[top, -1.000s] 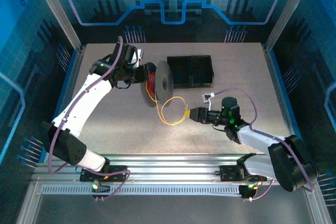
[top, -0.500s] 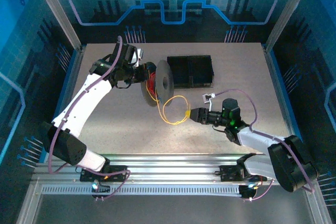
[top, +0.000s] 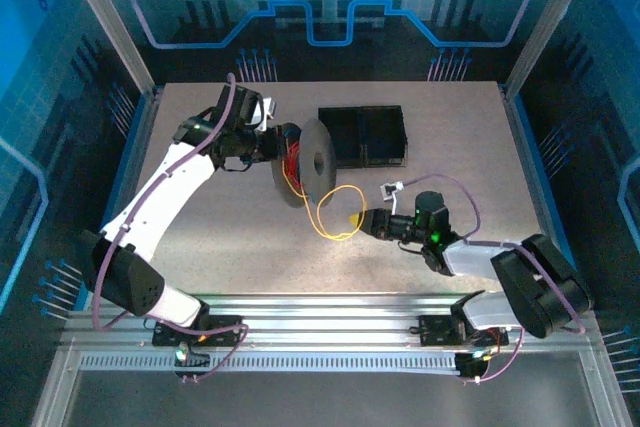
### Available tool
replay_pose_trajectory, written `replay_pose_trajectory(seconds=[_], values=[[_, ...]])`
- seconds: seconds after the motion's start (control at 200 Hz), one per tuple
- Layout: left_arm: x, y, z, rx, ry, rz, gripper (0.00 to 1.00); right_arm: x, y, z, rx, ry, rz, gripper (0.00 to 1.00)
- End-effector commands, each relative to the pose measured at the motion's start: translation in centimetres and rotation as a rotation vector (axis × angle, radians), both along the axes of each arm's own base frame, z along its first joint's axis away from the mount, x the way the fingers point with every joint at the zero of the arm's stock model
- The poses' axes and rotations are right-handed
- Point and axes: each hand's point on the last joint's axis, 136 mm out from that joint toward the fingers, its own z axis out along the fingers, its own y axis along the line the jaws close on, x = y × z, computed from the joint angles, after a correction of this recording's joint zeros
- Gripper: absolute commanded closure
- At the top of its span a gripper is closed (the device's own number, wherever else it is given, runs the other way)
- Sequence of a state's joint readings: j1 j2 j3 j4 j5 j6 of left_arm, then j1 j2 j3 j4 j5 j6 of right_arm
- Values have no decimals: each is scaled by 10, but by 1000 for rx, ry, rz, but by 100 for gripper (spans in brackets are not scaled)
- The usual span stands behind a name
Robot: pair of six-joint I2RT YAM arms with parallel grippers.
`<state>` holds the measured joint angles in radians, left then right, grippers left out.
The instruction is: Wrap the cables
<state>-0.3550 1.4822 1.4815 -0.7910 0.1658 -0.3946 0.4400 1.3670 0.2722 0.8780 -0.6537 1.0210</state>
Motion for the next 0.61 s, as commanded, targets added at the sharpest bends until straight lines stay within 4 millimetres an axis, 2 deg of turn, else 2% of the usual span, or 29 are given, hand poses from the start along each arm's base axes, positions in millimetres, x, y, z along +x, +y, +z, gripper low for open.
replay_pose_trajectory(seconds=[0.0, 0.025, 0.32, 0.455, 0.6], values=[[-2, -12, 34, -119, -81, -28, 100, 8, -1, 6, 31, -47, -43, 97], [-2, -13, 35, -125, -83, -31, 100, 8, -2, 4, 30, -46, -47, 100], [-6, -22, 41, -188, -80, -58, 100, 16, -18, -21, -103, -20, -102, 100], [-9, -26, 46, -216, -87, -81, 100, 19, -32, -33, -254, -12, -144, 100], [-14, -26, 54, -226, -107, -94, 100, 21, -61, -42, -450, -10, -218, 100]])
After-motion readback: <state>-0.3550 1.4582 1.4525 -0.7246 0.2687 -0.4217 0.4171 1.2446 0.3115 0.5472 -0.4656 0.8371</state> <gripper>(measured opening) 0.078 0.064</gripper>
